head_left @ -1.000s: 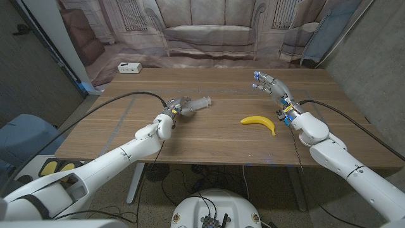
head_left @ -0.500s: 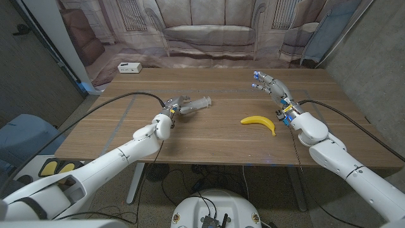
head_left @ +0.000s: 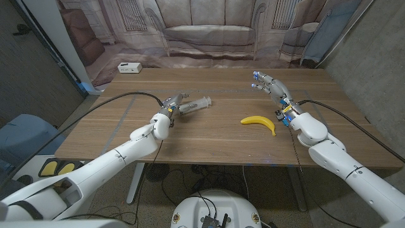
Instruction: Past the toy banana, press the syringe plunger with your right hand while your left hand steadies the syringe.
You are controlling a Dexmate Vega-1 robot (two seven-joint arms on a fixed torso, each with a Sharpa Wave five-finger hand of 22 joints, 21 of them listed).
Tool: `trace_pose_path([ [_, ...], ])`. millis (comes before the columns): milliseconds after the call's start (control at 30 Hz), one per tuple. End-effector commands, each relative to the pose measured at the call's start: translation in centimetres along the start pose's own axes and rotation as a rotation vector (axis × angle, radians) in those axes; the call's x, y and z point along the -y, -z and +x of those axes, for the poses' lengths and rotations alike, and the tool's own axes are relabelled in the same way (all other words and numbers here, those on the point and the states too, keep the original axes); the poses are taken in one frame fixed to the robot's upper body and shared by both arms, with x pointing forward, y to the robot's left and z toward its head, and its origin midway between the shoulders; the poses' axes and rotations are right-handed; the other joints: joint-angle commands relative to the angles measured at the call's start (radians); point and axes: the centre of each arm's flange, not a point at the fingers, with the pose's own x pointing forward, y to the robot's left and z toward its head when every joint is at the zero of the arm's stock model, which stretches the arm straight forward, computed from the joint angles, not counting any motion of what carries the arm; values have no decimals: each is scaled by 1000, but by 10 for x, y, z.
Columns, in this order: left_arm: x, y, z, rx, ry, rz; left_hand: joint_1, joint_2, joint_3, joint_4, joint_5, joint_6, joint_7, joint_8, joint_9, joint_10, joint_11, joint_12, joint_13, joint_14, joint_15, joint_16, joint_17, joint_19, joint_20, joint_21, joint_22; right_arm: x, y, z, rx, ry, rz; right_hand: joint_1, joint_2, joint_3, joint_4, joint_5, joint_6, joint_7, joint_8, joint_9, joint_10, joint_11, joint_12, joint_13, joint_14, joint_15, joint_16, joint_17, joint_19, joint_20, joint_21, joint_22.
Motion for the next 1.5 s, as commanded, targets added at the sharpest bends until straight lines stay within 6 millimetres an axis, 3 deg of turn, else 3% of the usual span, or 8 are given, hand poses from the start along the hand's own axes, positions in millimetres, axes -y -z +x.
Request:
trace_pose_path([
  [33,-14,-3,-7,47,-81,-64,-21,4,-3,12,-3,11,6,8,-1,21,10,20,1,16,4,13,2,1,-10,-5,4,-4,0,0,7,7,6,5,-2,2,0,-1,13,1,9,2,11,1,6,2,-2,-2,5,3,-2,-1,7,2],
  [267,-27,-3,-13,81,-131,-126,-45,7,-8,18,-2,40,21,16,-4,63,14,36,-6,49,4,24,-4,31,-63,-10,2,-6,0,0,10,13,11,5,-3,1,0,-1,-6,2,1,3,12,0,6,2,-2,-3,5,3,2,-8,8,2],
  [733,-45,-1,-23,132,-178,-245,-60,9,-11,22,-2,39,32,13,-5,58,25,33,-10,49,5,22,-7,37,-69,-17,1,-11,7,-4,-10,24,60,3,-4,0,2,-2,-37,6,-11,2,1,-3,1,2,5,-11,8,3,18,-19,13,2],
  [800,-48,-1,-25,137,-189,-262,-65,9,-13,24,-2,35,34,11,-5,55,31,31,-11,48,6,21,-8,38,-69,-19,1,-12,9,-5,-14,33,69,1,-5,-2,3,-2,-55,33,-15,2,-1,-4,1,1,4,-11,7,3,18,-21,12,2],
  [967,-55,0,-28,152,-195,-329,-74,9,-15,26,-2,17,38,3,-6,45,43,26,-15,45,7,19,-10,42,-71,-24,0,-12,11,-7,-19,41,78,1,-8,-3,3,-2,-76,46,-20,1,-11,-6,-3,1,-2,-8,5,2,14,-24,9,1],
  [1133,-61,2,-27,173,-172,-408,-85,8,-19,28,-3,-6,41,-5,-7,29,52,17,-22,24,7,8,-14,44,-73,-31,0,-13,14,-7,-24,47,98,-1,-8,-4,4,-2,-72,45,-16,1,-13,-5,-3,1,-5,-6,4,3,9,-24,7,1],
  [1233,-65,3,-26,181,-147,-444,-96,9,-21,31,-3,-27,44,-10,-9,12,64,10,-29,13,13,3,-16,35,-72,-42,0,-14,17,-6,-24,53,107,-4,-7,-5,6,-2,-21,54,6,2,-16,-3,-3,1,-9,-6,3,3,6,-24,6,1],
  [1500,-71,4,-19,226,-54,-606,-129,11,-31,39,-2,-96,69,-17,-12,-26,90,-3,-49,-29,30,-9,-21,5,-82,-78,-1,-12,27,-2,-37,76,135,-9,-10,-8,8,-1,-70,41,-12,3,-20,-4,-3,1,-11,-8,3,3,4,-25,6,1],
])
